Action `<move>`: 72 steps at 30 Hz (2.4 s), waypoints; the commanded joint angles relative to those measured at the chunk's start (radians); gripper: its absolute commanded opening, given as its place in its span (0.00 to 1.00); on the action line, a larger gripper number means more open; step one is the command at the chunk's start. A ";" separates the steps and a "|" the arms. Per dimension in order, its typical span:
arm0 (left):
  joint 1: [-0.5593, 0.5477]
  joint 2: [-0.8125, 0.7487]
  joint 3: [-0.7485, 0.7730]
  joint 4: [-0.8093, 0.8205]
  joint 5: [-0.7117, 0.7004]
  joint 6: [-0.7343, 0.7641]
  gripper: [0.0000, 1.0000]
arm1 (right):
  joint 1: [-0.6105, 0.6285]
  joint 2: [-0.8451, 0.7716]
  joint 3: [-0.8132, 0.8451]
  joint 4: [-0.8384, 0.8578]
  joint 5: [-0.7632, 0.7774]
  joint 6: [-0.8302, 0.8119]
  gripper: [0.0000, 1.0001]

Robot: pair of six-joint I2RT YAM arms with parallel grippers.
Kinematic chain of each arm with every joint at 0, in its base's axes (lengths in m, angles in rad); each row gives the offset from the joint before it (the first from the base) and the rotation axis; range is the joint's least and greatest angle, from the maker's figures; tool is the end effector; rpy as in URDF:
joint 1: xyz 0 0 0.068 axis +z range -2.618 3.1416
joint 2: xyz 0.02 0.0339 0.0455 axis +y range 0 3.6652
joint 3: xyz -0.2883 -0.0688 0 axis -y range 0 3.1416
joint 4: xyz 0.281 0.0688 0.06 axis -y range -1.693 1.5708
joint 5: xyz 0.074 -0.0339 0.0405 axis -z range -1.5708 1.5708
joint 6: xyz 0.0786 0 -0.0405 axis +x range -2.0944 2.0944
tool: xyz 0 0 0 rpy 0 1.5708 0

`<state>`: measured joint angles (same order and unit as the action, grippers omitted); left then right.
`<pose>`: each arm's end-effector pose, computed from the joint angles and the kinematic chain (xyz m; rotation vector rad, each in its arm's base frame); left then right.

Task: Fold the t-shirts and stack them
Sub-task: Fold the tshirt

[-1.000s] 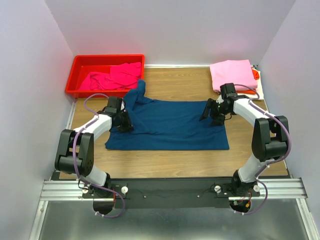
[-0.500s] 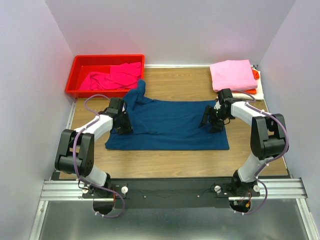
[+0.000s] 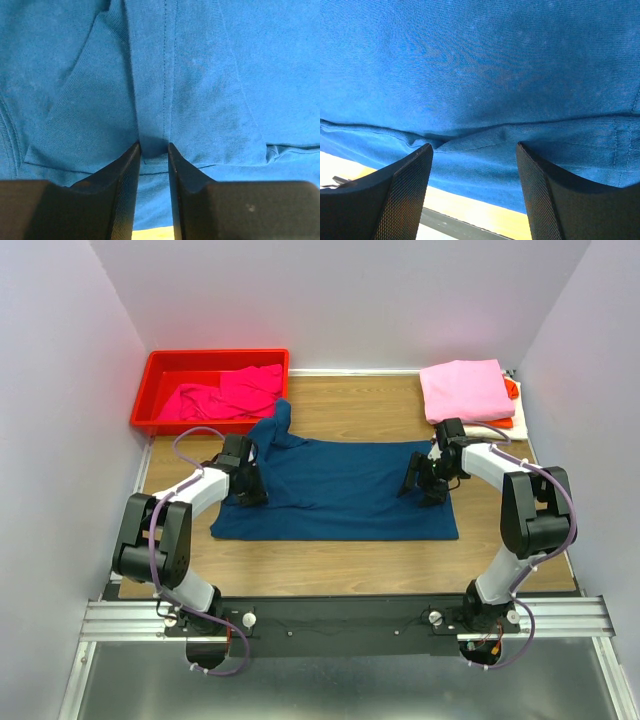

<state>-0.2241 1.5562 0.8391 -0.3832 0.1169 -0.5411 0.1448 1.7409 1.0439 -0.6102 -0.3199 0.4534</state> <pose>0.3255 -0.0836 0.1268 -0.3919 2.6934 -0.3913 0.3542 0.0766 0.1198 0.3886 2.9064 0.5665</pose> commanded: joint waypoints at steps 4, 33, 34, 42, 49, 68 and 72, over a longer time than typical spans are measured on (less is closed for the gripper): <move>-0.011 0.013 0.037 0.017 0.012 -0.003 0.10 | 0.012 0.068 -0.047 -0.003 0.019 -0.028 0.75; -0.090 0.324 0.445 0.035 0.156 0.092 0.00 | 0.013 0.105 -0.041 0.000 0.031 -0.030 0.75; -0.095 0.327 0.451 0.033 0.158 0.093 0.00 | 0.012 0.105 -0.041 0.000 0.033 -0.030 0.75; -0.110 0.386 0.515 0.026 0.181 0.107 0.00 | 0.013 0.100 -0.035 -0.002 0.038 -0.027 0.75; -0.113 0.371 0.545 0.010 0.173 0.093 0.43 | 0.013 0.063 -0.030 -0.008 0.058 -0.019 0.75; -0.103 0.163 0.261 0.087 0.055 0.079 0.55 | 0.012 0.106 0.180 -0.003 0.130 -0.038 0.76; -0.103 0.157 0.164 0.138 0.046 0.081 0.54 | 0.013 0.147 0.191 0.020 0.162 -0.038 0.76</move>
<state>-0.3286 1.7317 1.0531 -0.3000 0.2058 -0.4610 0.1520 1.8446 1.2148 -0.6132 -0.2264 0.4305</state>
